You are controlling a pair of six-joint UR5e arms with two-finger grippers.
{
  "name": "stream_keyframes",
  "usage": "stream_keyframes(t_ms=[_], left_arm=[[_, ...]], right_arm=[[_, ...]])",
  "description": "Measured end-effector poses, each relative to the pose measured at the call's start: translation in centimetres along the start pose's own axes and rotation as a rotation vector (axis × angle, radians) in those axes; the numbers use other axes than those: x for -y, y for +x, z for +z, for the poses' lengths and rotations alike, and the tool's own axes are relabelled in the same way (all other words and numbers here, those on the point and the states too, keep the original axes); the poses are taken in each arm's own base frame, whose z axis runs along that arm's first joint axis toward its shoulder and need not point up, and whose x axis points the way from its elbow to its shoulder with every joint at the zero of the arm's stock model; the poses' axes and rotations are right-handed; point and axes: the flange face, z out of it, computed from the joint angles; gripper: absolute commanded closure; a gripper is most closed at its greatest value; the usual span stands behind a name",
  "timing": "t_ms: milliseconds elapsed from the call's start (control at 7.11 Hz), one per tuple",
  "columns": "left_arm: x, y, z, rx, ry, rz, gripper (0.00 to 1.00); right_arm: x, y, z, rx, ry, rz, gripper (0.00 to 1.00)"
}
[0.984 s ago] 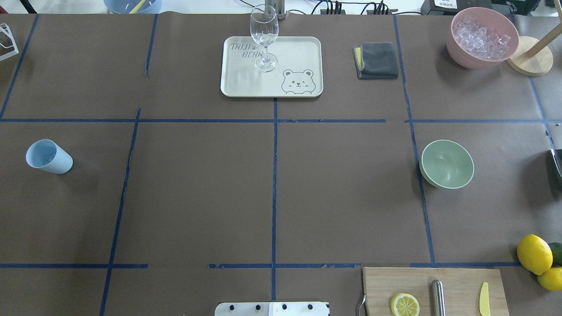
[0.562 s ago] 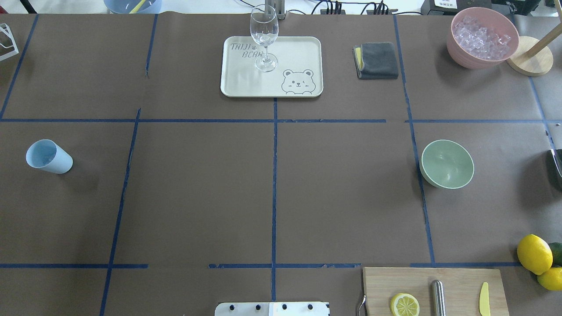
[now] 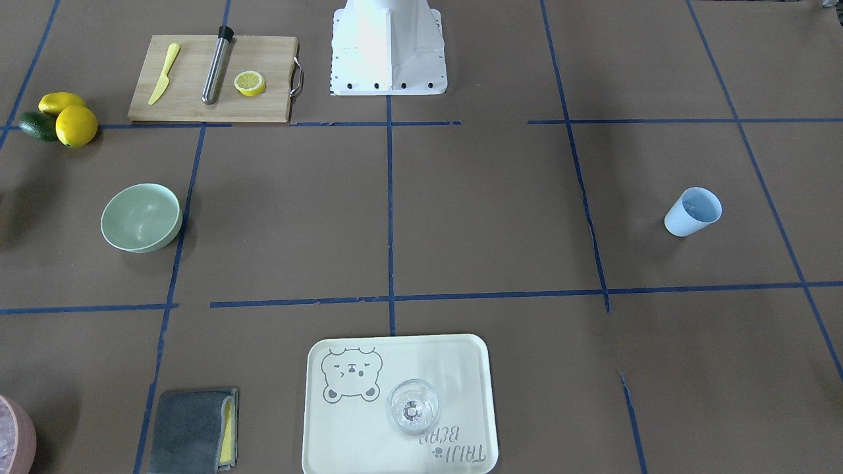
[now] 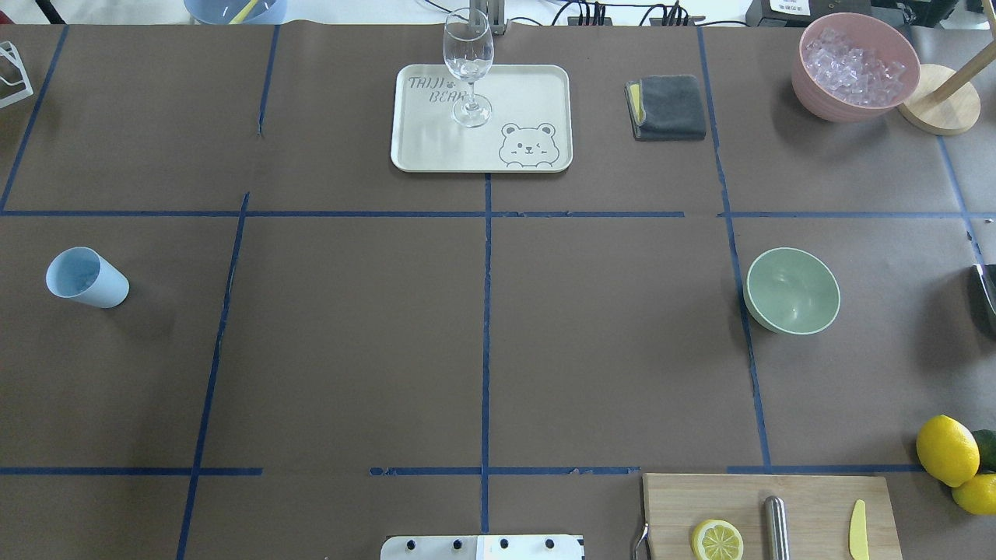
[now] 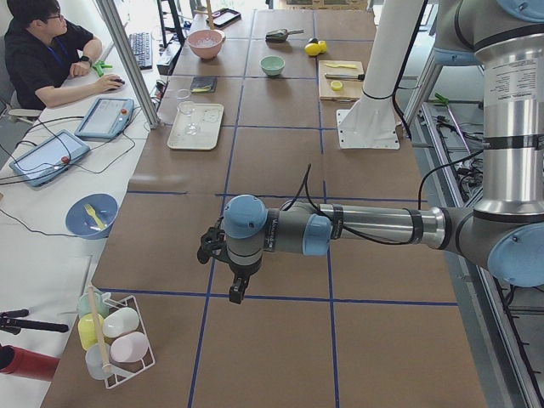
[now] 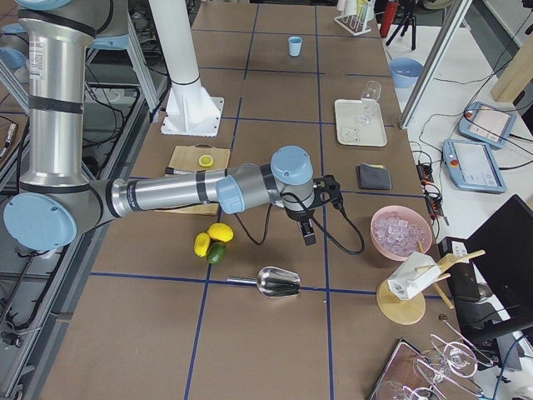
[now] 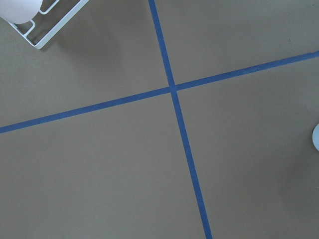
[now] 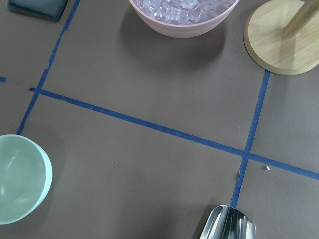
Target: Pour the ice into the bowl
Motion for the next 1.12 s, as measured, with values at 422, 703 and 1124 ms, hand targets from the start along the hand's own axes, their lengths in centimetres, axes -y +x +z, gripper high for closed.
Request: stream_keyframes(t_ms=[422, 703, 1124], left_arm=[[0.0, 0.0, 0.0, 0.0, 0.0, 0.001, 0.0], [-0.1, 0.0, 0.0, 0.0, 0.0, 0.0, 0.0], [-0.1, 0.0, 0.1, 0.0, -0.001, 0.001, 0.0]], right_arm=[[0.6, -6.0, 3.9, 0.084, 0.029, -0.082, 0.0], [1.3, -12.9, 9.7, 0.071, 0.015, -0.056, 0.0], [0.5, -20.0, 18.9, -0.031, -0.004, -0.07, 0.21]])
